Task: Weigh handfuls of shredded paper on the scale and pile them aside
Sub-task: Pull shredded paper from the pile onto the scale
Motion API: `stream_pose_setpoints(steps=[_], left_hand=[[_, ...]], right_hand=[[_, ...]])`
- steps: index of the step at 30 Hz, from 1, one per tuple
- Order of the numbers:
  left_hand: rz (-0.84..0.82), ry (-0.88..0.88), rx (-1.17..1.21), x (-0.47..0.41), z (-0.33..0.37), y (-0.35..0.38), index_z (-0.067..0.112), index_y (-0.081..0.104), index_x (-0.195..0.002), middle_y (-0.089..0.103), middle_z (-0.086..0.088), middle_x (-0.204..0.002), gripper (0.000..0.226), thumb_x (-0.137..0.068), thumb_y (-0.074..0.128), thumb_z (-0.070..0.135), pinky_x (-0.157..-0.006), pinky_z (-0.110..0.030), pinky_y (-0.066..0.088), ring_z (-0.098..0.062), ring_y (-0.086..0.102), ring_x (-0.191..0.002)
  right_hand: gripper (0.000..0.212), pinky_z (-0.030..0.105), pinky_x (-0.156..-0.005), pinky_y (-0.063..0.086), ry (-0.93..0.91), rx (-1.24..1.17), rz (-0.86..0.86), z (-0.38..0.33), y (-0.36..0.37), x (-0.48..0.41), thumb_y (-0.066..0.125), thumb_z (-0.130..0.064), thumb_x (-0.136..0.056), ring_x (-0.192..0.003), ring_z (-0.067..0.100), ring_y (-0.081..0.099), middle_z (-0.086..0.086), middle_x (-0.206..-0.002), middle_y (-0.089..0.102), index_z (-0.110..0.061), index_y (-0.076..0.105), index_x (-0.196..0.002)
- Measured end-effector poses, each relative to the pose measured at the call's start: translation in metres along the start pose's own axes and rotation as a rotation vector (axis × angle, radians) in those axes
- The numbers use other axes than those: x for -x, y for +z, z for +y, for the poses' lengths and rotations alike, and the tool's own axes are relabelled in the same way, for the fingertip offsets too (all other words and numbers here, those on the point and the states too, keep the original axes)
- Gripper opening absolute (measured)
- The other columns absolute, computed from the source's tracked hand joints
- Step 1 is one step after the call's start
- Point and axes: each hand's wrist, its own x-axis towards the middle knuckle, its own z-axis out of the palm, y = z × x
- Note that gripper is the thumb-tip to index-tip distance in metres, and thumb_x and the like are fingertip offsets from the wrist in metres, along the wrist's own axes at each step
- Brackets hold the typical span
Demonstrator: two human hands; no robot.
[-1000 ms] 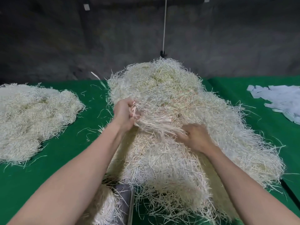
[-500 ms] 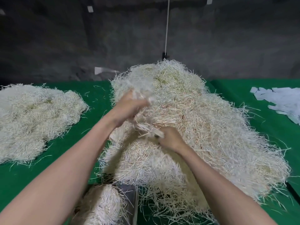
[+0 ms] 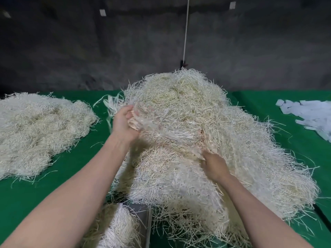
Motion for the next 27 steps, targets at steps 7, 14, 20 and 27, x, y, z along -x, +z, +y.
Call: stream_pose_setpoints(steps=[7, 14, 20, 27], left_hand=[[0.075, 0.126, -0.677, 0.005, -0.005, -0.025, 0.015, 0.062, -0.088, 0.061, -0.006, -0.12, 0.005, -0.089, 0.059, 0.019, -0.114, -0.045, 0.026, -0.017, 0.054, -0.115], [-0.141, 0.56, -1.056, 0.058, -0.011, -0.022, 0.013, 0.055, -0.062, 0.054, 0.007, -0.057, 0.027, -0.087, 0.06, 0.005, -0.051, -0.018, 0.043, -0.007, 0.05, -0.05], [-0.352, 0.761, -1.548, 0.099, 0.026, -0.05, 0.02, 0.055, -0.098, 0.041, 0.005, -0.116, 0.026, -0.076, 0.069, 0.018, -0.09, -0.005, 0.029, 0.0, 0.039, -0.105], [0.07, 0.481, -0.47, 0.11, 0.066, -0.115, 0.006, 0.062, -0.097, 0.067, -0.006, -0.099, 0.015, -0.089, 0.052, -0.001, -0.064, -0.019, 0.051, -0.011, 0.064, -0.074]], right_hand=[[0.055, 0.03, -0.082, 0.054, -0.081, -0.217, -0.103, -0.032, -0.038, 0.014, 0.066, -0.026, -0.085, -0.096, 0.014, 0.062, 0.001, -0.112, 0.059, -0.026, 0.039, -0.132], [0.105, 0.038, -0.11, 0.028, -0.32, -1.063, -0.043, -0.171, -0.086, 0.051, 0.075, -0.056, -0.062, -0.141, 0.012, 0.022, -0.012, -0.156, 0.013, -0.046, 0.01, -0.145], [0.028, 0.032, -0.086, 0.053, 0.043, -1.731, -0.33, -0.236, -0.072, 0.041, 0.067, -0.022, -0.083, -0.113, 0.02, 0.057, 0.001, -0.107, 0.063, -0.006, 0.065, -0.105], [0.009, 0.018, -0.063, 0.047, 0.106, -1.638, -0.156, -0.272, -0.068, 0.056, 0.063, -0.001, -0.082, -0.075, 0.015, 0.058, 0.007, -0.093, 0.063, -0.003, 0.057, -0.087]])
